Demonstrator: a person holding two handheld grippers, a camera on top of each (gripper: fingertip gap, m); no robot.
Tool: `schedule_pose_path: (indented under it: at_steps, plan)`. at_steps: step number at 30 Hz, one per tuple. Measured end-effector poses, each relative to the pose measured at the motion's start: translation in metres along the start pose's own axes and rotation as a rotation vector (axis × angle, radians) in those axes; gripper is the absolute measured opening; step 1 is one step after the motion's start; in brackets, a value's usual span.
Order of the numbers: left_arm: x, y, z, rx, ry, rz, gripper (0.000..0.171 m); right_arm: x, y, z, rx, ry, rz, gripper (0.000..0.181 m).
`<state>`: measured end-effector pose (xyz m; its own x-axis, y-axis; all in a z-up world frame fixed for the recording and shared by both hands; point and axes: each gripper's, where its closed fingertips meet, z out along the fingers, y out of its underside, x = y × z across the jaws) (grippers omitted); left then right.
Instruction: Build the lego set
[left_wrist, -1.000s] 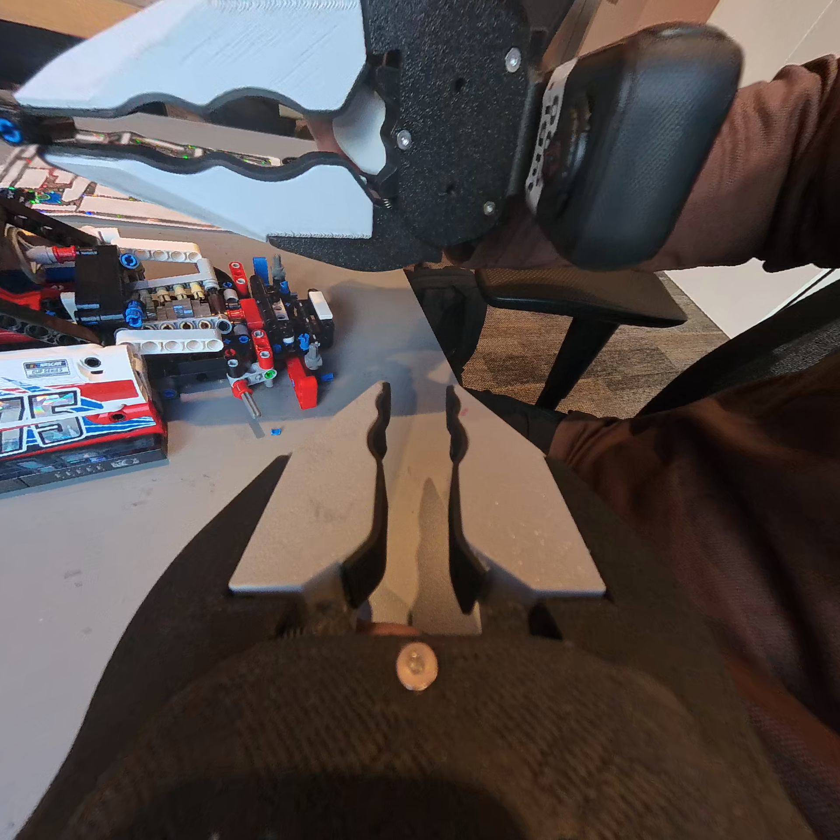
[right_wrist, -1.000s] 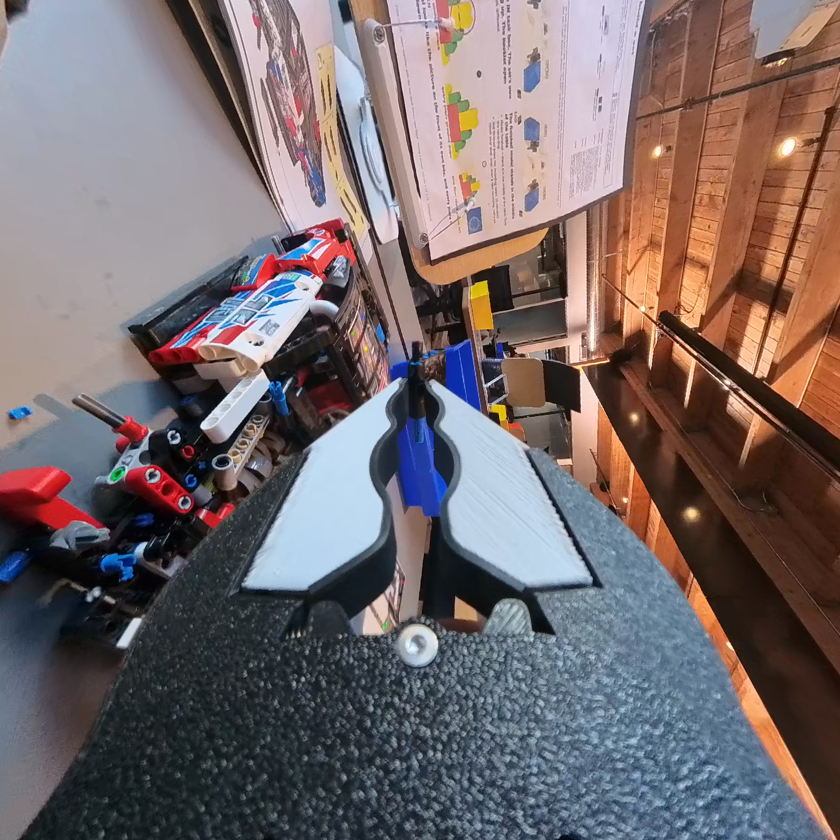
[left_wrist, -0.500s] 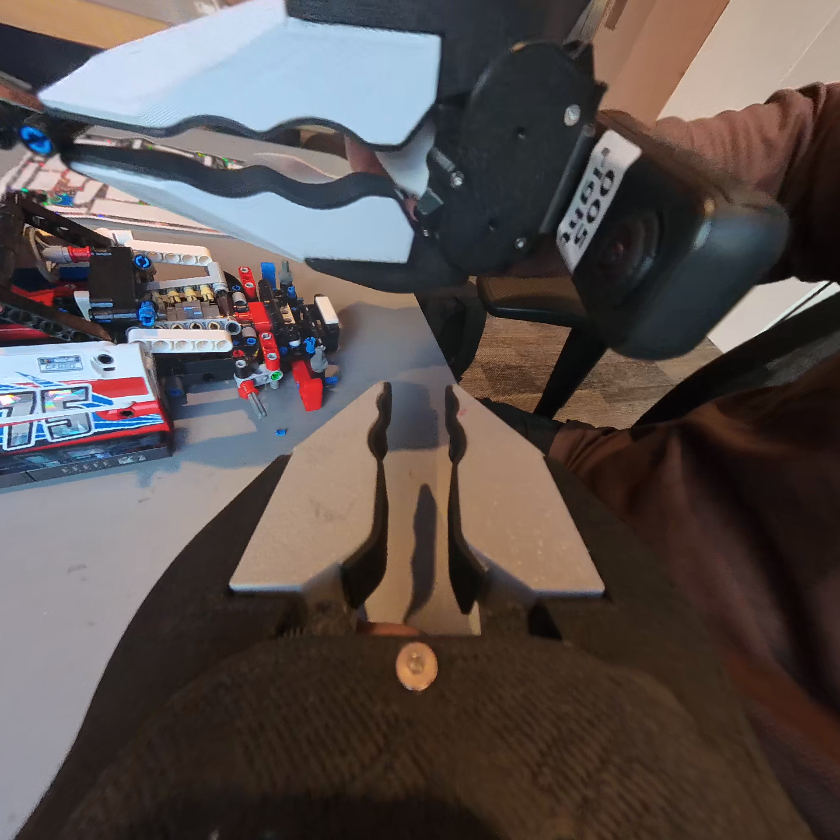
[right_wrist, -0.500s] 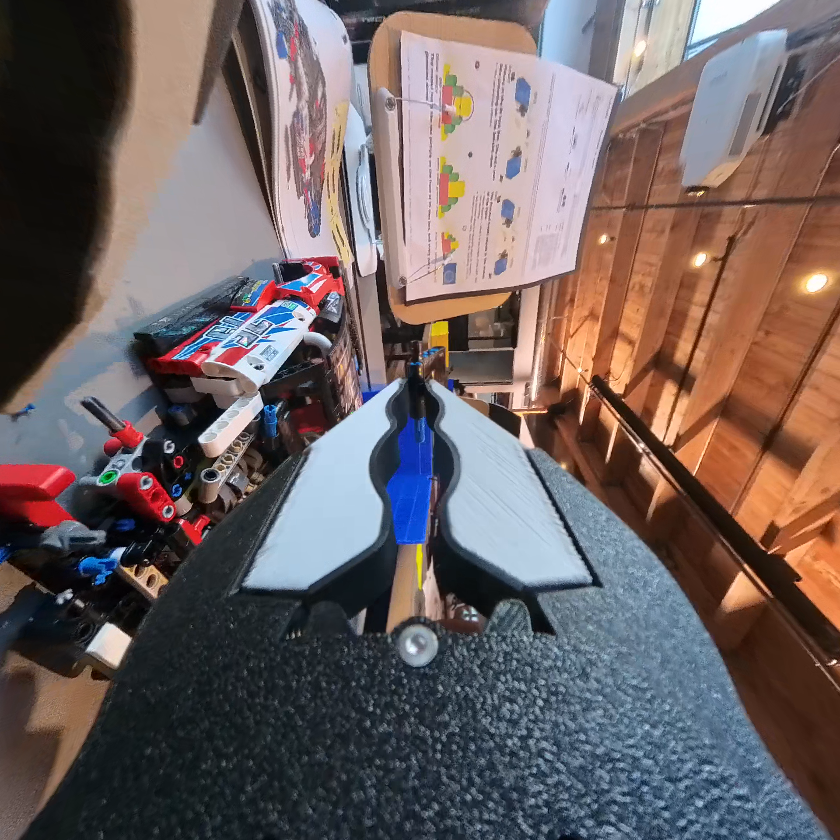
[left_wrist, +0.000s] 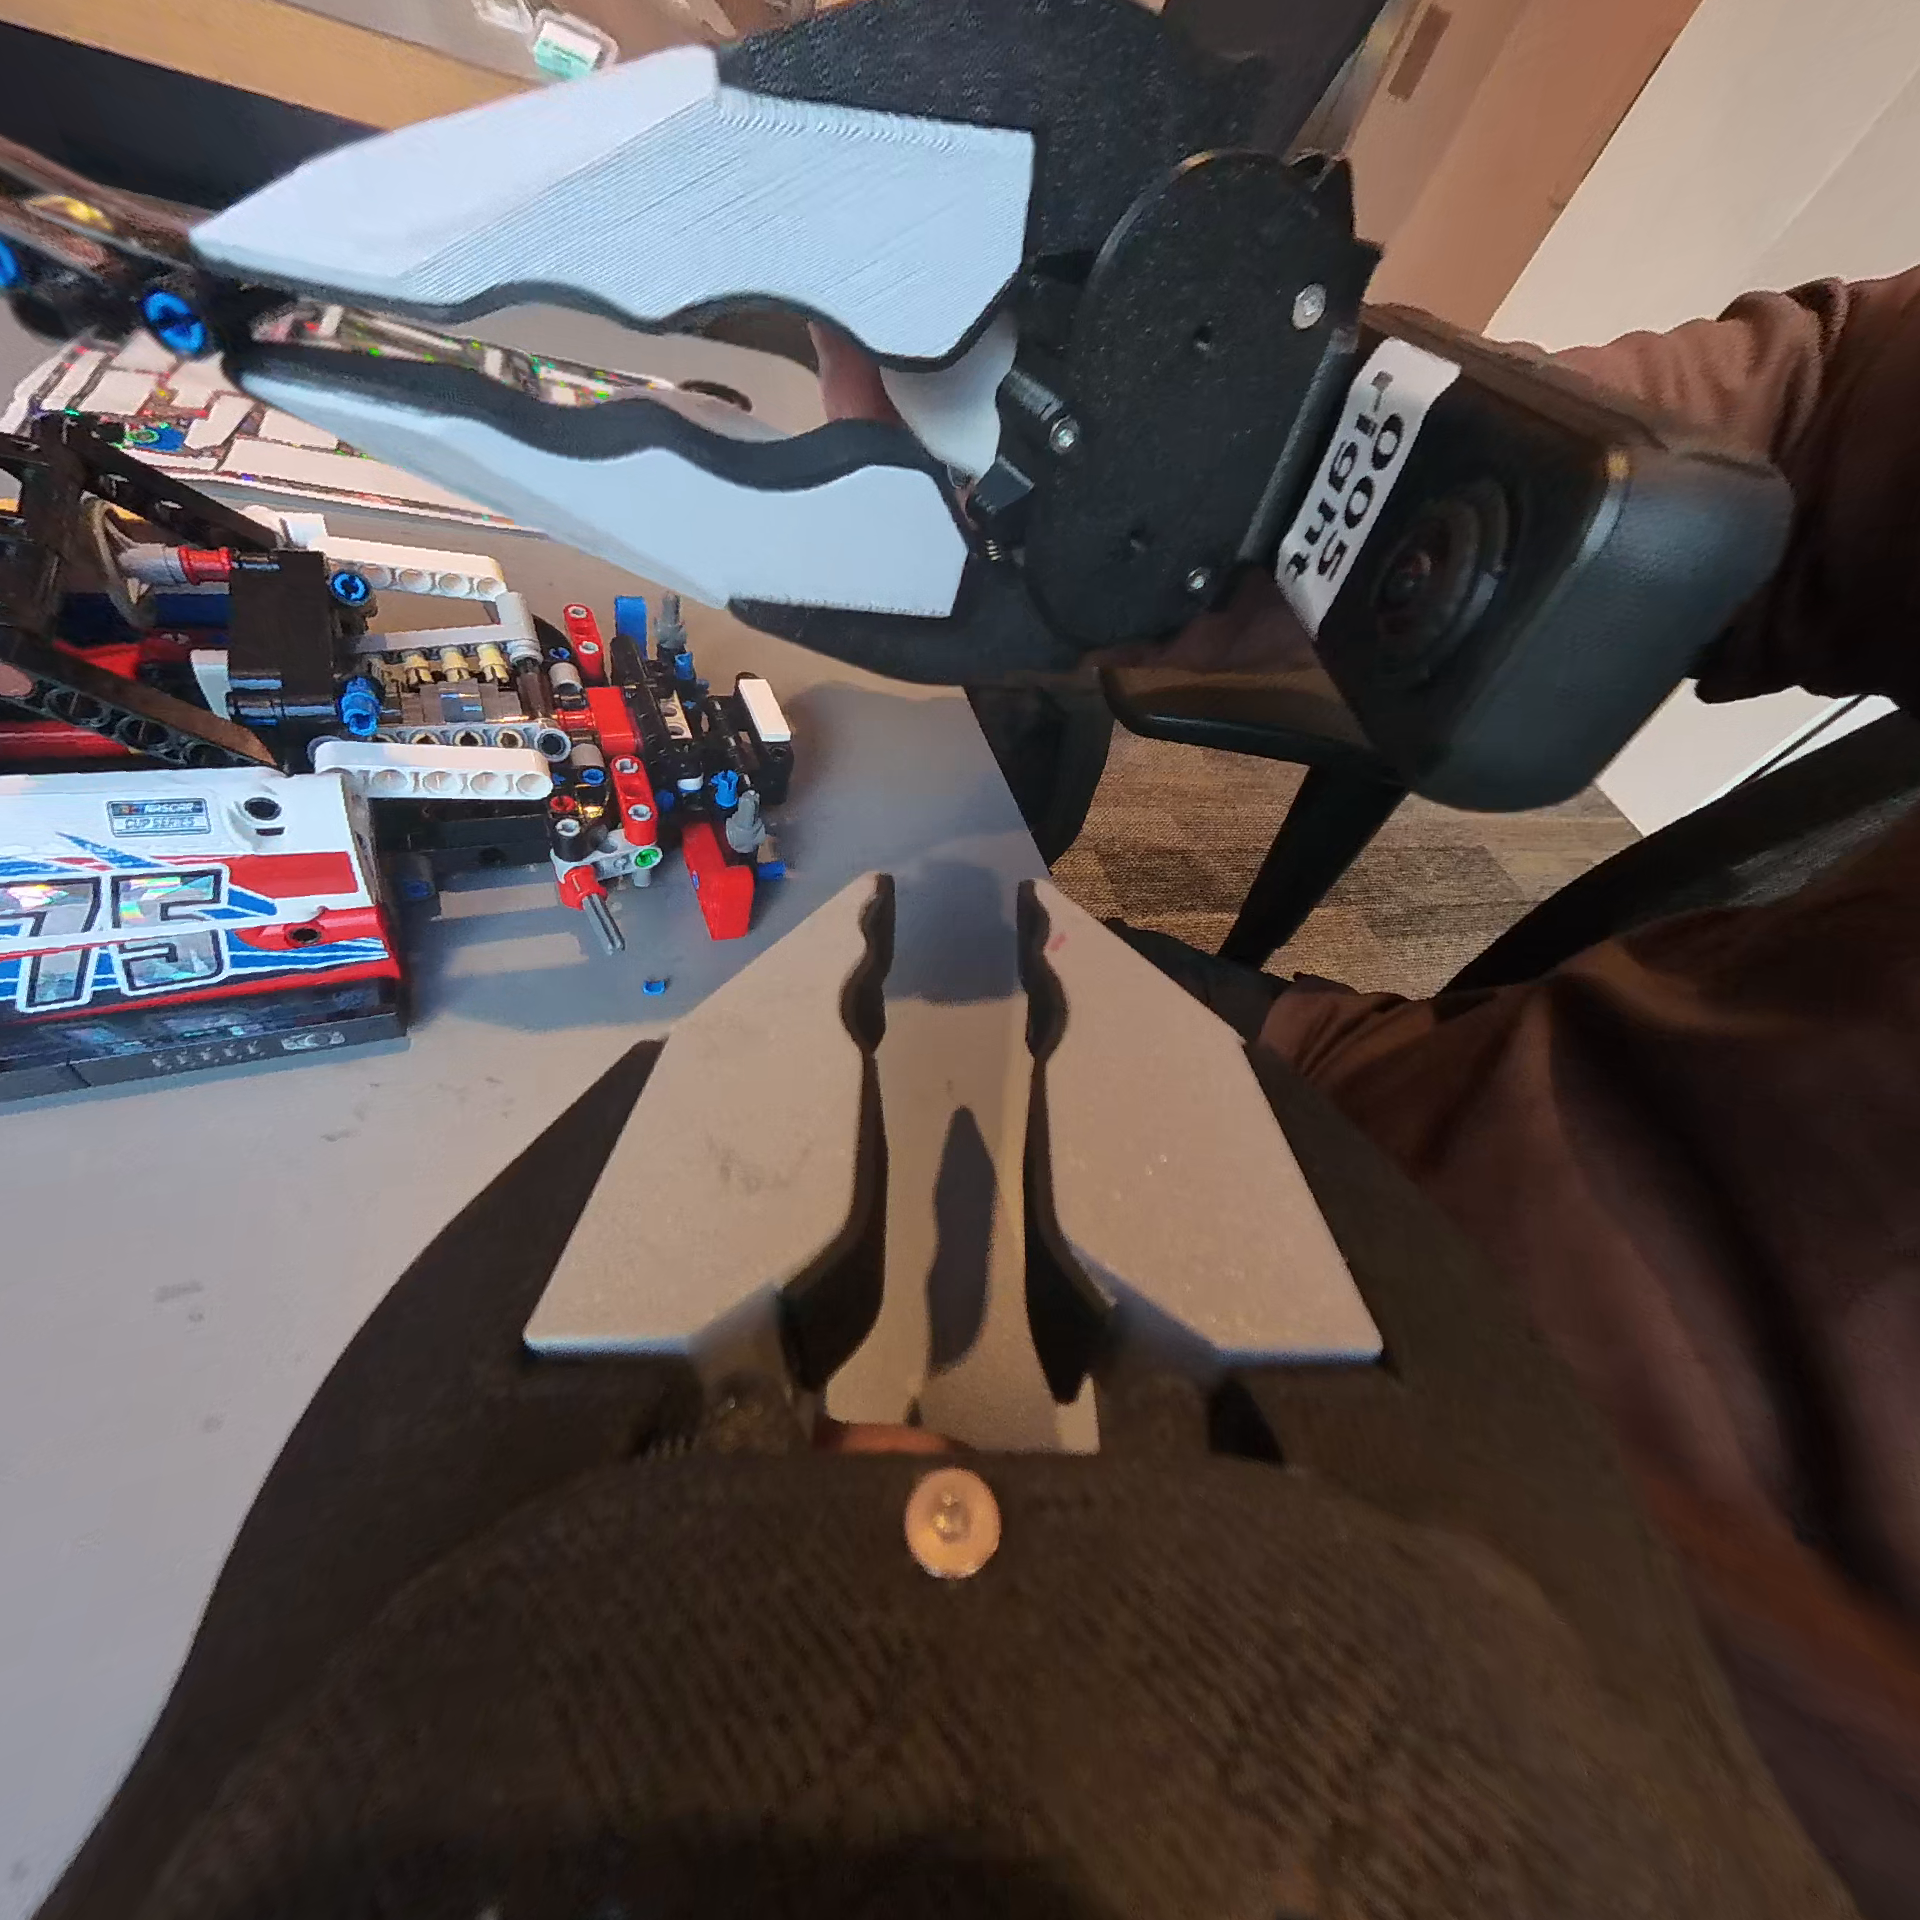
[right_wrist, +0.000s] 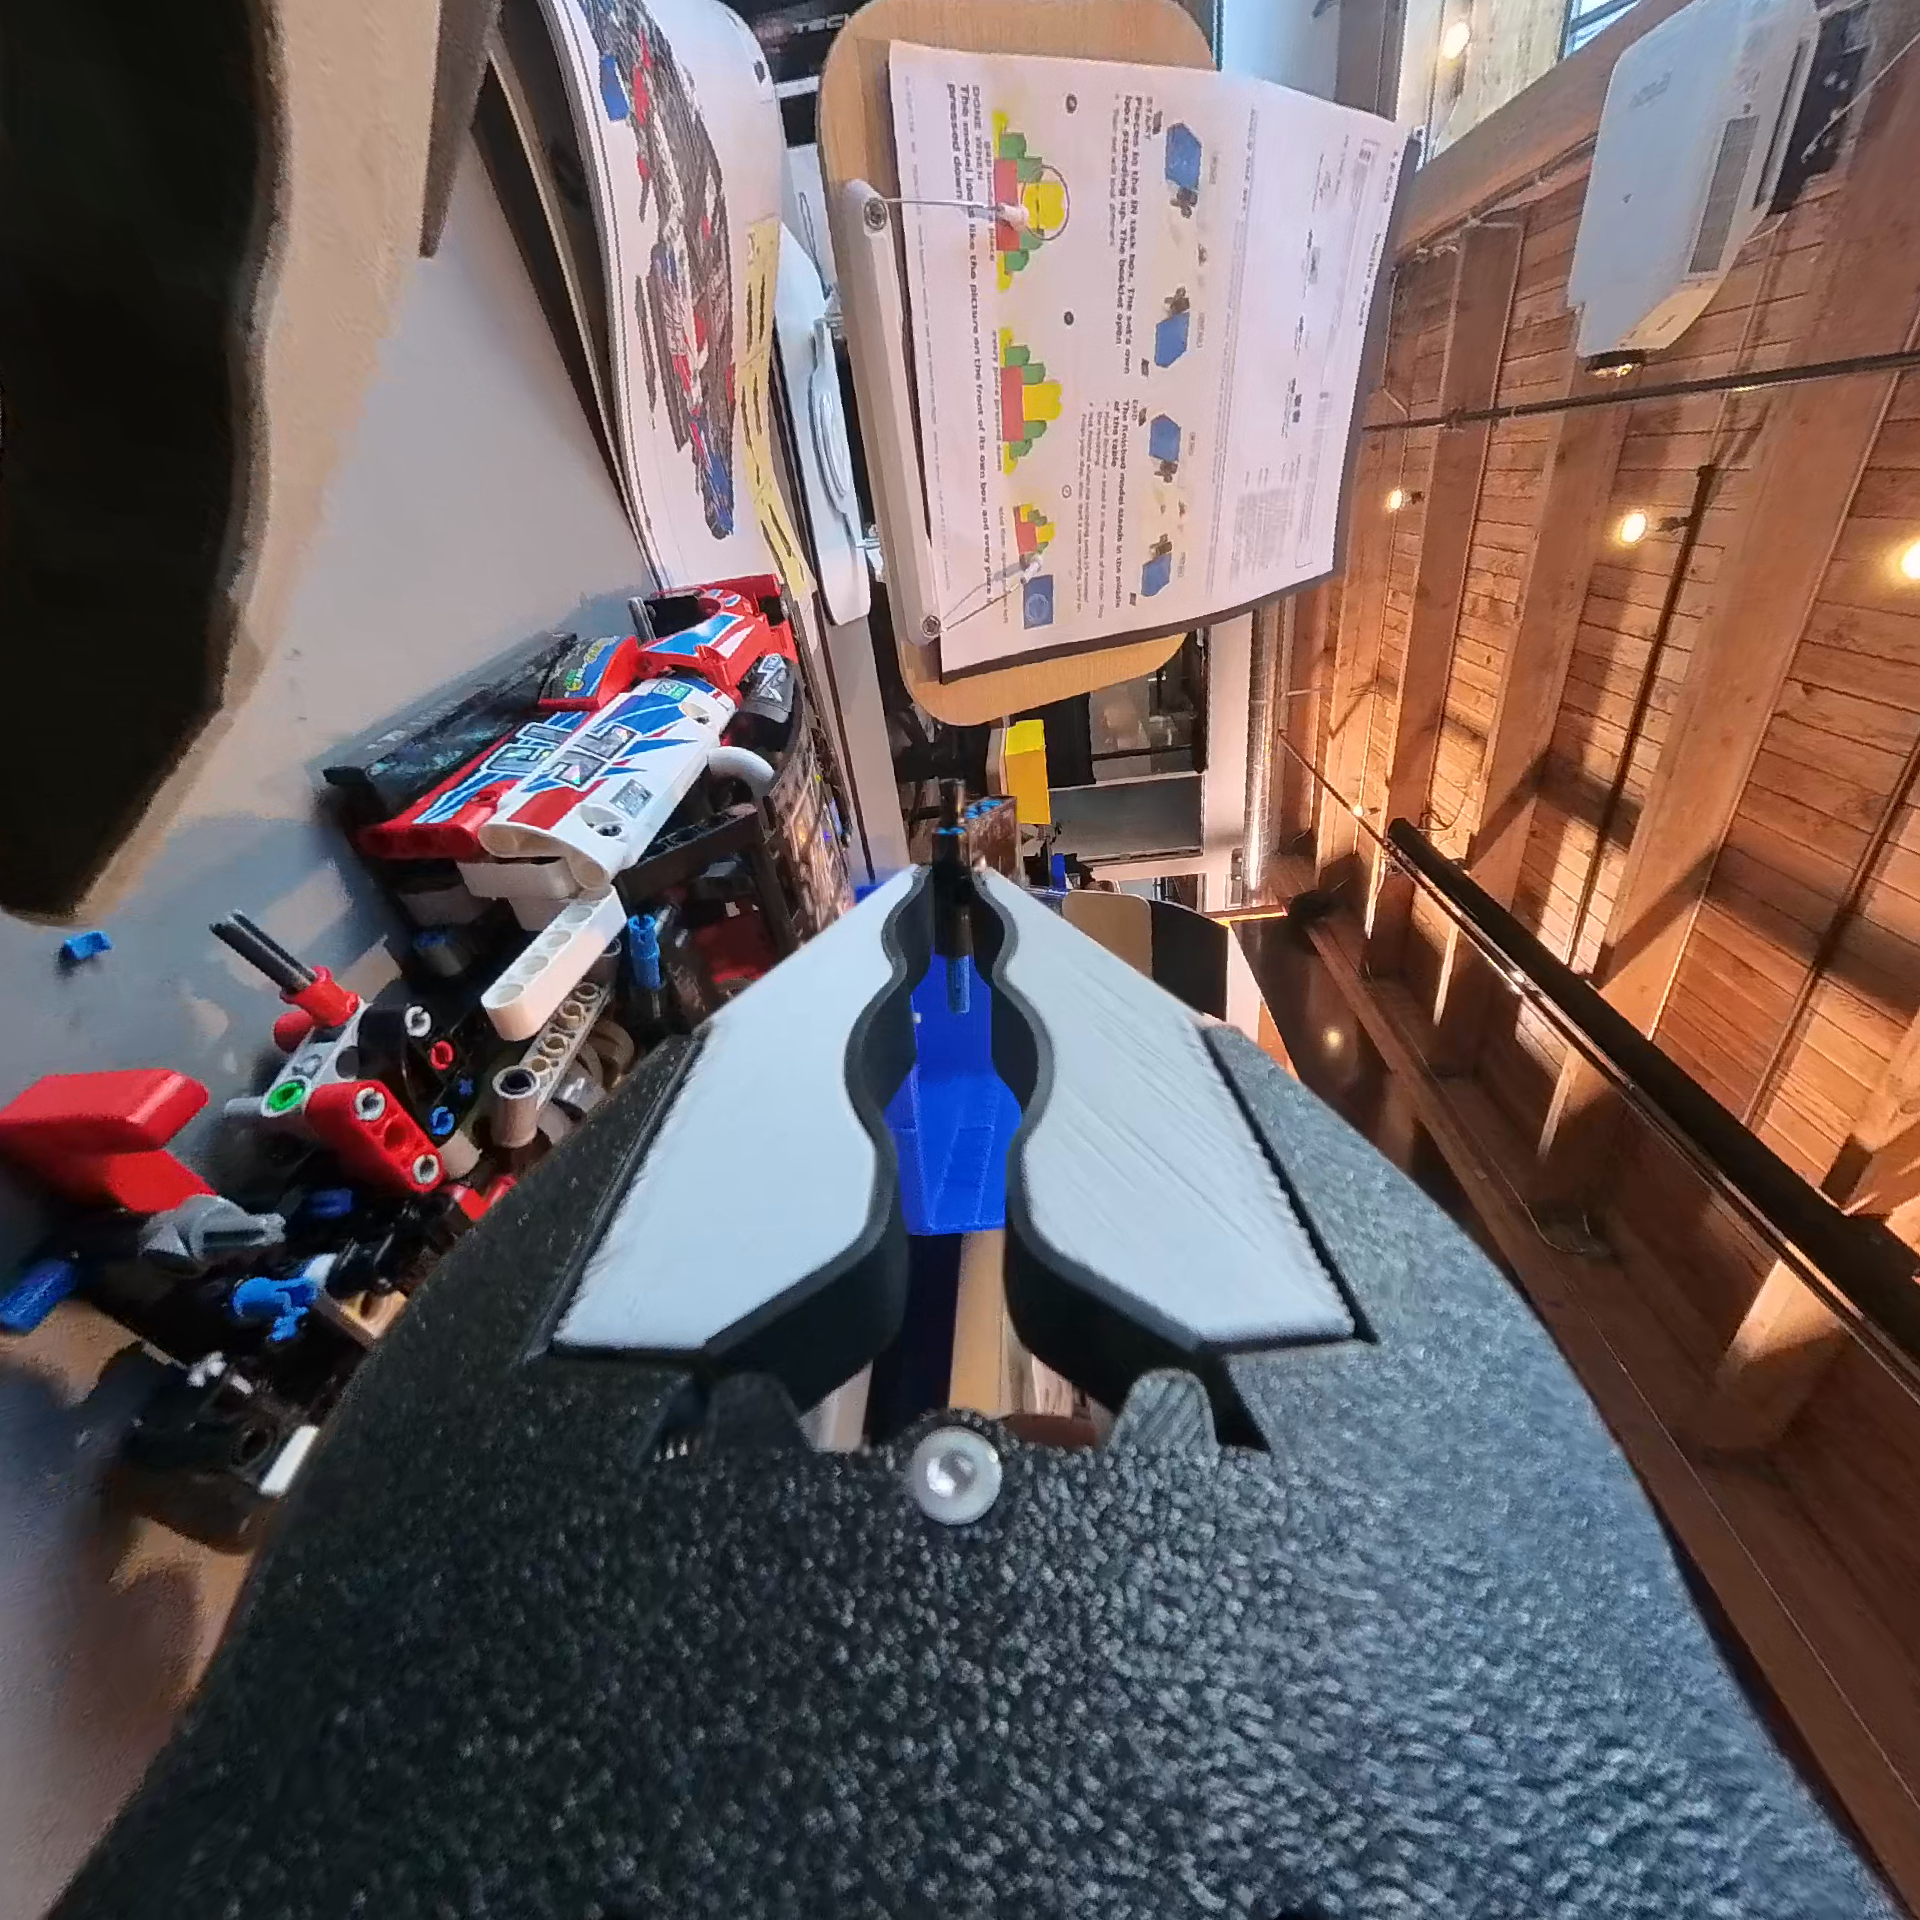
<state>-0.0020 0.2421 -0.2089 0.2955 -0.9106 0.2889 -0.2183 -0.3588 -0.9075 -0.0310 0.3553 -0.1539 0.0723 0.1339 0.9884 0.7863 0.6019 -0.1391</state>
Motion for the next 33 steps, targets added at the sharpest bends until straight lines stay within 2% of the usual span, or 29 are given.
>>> schedule_pose_path:
  at_steps: [1, 12, 17, 25, 29, 33]
  plan:
    - [0.0, 0.0, 0.0, 0.002, 0.0, 0.002, 0.02, -0.001, -0.001, 0.001, 0.001, -0.003, 0.002, 0.009]
    - [0.002, -0.001, -0.001, 0.009, -0.001, 0.016, 0.02, -0.003, -0.007, 0.003, 0.011, -0.004, -0.002, 0.008]
    - [-0.001, -0.009, -0.01, 0.078, -0.024, 0.034, 0.018, 0.0, -0.024, 0.005, 0.047, 0.049, -0.084, 0.008]
    - [-0.034, -0.022, -0.028, 0.177, -0.136, -0.046, 0.021, -0.002, -0.041, -0.004, 0.168, 0.129, -0.178, 0.007]
    - [-0.065, -0.03, -0.05, 0.254, -0.253, -0.093, 0.032, -0.007, -0.038, -0.018, 0.221, 0.133, -0.148, 0.007]
    - [-0.069, -0.033, -0.054, 0.297, -0.173, -0.2, 0.038, -0.019, -0.04, -0.033, 0.282, 0.131, -0.122, 0.006]
